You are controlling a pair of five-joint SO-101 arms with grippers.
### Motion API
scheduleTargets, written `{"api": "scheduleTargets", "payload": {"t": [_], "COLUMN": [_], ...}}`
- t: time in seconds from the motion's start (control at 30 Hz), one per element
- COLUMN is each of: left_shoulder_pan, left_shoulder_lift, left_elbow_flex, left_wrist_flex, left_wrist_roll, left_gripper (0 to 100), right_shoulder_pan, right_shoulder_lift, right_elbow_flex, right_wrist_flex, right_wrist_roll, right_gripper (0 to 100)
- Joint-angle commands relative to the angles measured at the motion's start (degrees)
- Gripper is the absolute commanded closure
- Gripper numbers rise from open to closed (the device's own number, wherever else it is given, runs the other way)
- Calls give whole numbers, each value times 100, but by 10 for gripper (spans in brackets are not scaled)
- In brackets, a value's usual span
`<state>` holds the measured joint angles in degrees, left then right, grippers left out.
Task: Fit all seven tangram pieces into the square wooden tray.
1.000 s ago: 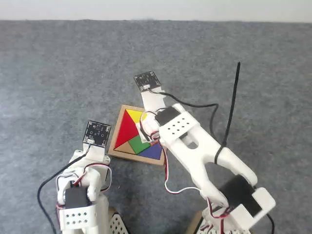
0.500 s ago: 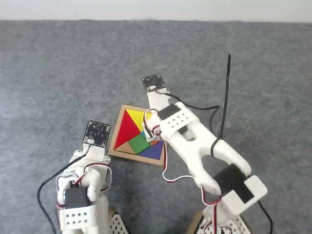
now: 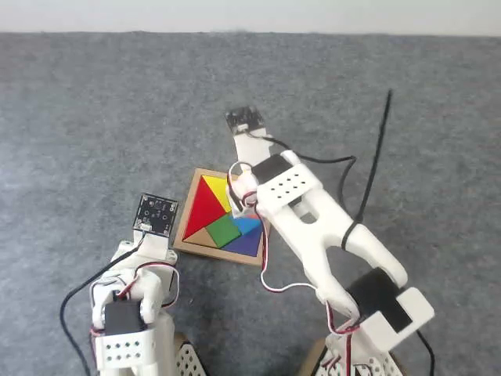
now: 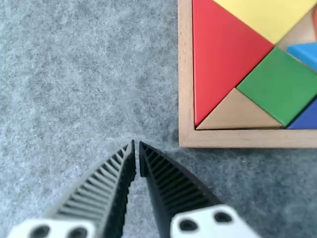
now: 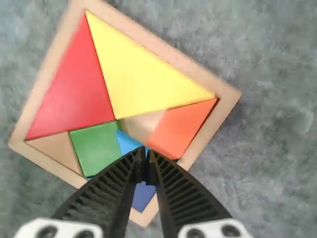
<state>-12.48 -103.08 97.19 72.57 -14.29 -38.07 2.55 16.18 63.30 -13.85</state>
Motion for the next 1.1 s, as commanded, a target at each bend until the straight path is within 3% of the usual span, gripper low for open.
{"api": "scheduleTargets", "payload": {"t": [0.0,0.13,0.23,0.4,0.67,0.87,1.07], "left_shoulder_pan": [0,0,0,0,0,0,0], "left_shoulder_lift": [-114,-114,-114,-114,-114,-114,-114], "left_elbow_flex": [-75,-75,-75,-75,-75,-75,-75], "left_wrist_flex": [18,18,18,18,18,18,18], "left_wrist_roll": [-35,-35,-35,-35,-35,-35,-35], "left_gripper": [986,986,986,986,986,986,986], "right_shoulder_pan": [-224,-576,-251,576,180,-224,-716], "right_shoulder_lift": [-338,-330,-330,-268,-629,-637,4], "right_elbow_flex": [-264,-114,-114,290,826,1116,1169], "right_wrist_flex": [110,75,66,-163,514,180,-875], "right_wrist_roll": [431,607,730,3015,4484,4501,3473], "right_gripper": [991,991,991,991,990,990,991]}}
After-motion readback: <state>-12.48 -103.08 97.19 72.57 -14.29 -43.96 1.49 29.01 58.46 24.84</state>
